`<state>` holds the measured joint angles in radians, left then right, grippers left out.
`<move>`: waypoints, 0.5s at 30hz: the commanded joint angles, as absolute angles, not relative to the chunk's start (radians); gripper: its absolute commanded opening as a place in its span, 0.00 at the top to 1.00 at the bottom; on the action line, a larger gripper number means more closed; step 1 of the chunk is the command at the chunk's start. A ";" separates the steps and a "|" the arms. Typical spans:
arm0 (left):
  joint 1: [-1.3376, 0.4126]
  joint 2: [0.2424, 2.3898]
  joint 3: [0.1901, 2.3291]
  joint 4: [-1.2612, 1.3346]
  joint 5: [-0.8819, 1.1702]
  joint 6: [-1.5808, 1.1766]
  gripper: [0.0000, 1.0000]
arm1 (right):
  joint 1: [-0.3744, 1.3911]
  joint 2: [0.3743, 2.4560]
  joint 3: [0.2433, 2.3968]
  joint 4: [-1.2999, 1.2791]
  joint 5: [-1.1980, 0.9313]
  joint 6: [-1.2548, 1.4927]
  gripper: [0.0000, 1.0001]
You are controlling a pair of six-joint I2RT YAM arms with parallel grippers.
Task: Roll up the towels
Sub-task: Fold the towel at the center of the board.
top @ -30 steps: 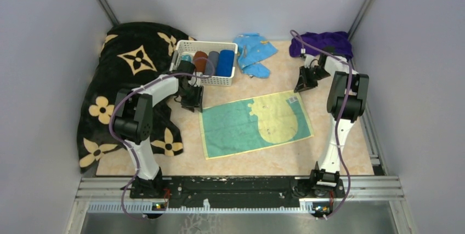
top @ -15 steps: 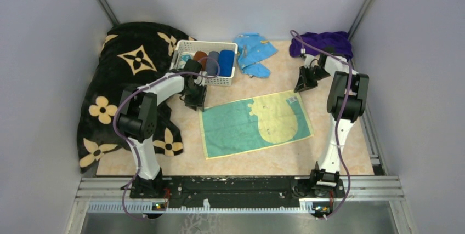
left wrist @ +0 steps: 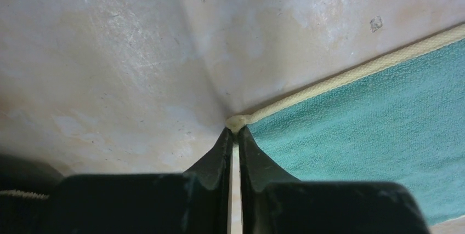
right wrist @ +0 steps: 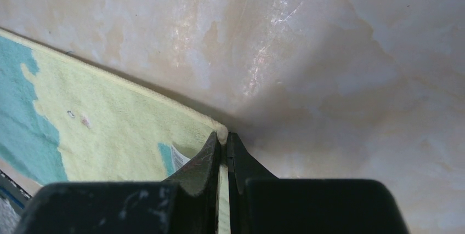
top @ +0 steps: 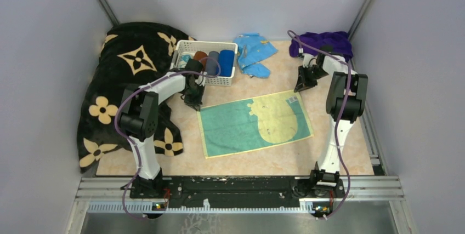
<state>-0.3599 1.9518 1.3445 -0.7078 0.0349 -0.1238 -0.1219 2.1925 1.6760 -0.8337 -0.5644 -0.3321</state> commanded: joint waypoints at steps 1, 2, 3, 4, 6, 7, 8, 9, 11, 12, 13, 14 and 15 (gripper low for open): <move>-0.388 2.015 1.297 -0.700 0.084 -0.124 0.98 | -0.102 2.100 1.689 -0.819 -0.546 -0.345 0.99; -0.389 2.006 1.301 -0.695 0.080 -0.121 1.00 | -0.096 2.094 1.690 -0.816 -0.544 -0.345 0.99; -0.388 1.995 1.310 -0.694 0.065 -0.114 1.00 | -0.086 2.091 1.693 -0.813 -0.539 -0.346 0.99; -0.385 1.986 1.322 -0.695 0.042 -0.104 1.00 | -0.079 2.088 1.700 -0.813 -0.534 -0.349 0.99; -0.375 1.965 1.354 -0.693 -0.028 -0.080 1.00 | -0.066 2.085 1.724 -0.820 -0.525 -0.357 1.00; -0.369 1.951 1.372 -0.690 -0.055 -0.065 1.00 | -0.062 2.085 1.737 -0.824 -0.524 -0.360 1.00; -0.364 1.941 1.393 -0.684 -0.085 -0.047 1.00 | -0.061 2.085 1.756 -0.828 -0.523 -0.363 1.00; -0.359 1.932 1.415 -0.677 -0.107 -0.029 1.00 | -0.060 2.082 1.767 -0.825 -0.520 -0.363 1.00; -0.349 1.919 1.453 -0.651 -0.137 0.009 1.00 | -0.060 2.072 1.782 -0.817 -0.506 -0.368 1.00; -0.345 1.915 1.467 -0.639 -0.145 0.034 1.00 | -0.060 2.066 1.787 -0.813 -0.499 -0.371 1.00; -0.342 1.912 1.481 -0.625 -0.154 0.048 1.00 | -0.060 2.058 1.788 -0.805 -0.489 -0.371 1.00; -0.340 1.909 1.491 -0.615 -0.164 0.057 1.00 | -0.060 2.051 1.786 -0.799 -0.481 -0.372 1.00; -0.337 1.905 1.497 -0.607 -0.169 0.066 1.00 | -0.061 2.043 1.784 -0.796 -0.469 -0.377 1.00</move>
<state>-0.3546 1.9469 1.4372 -0.6781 -0.0910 -0.0189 -0.0563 2.1471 1.7355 -0.8295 -0.5026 -0.3496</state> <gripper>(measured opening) 0.006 0.039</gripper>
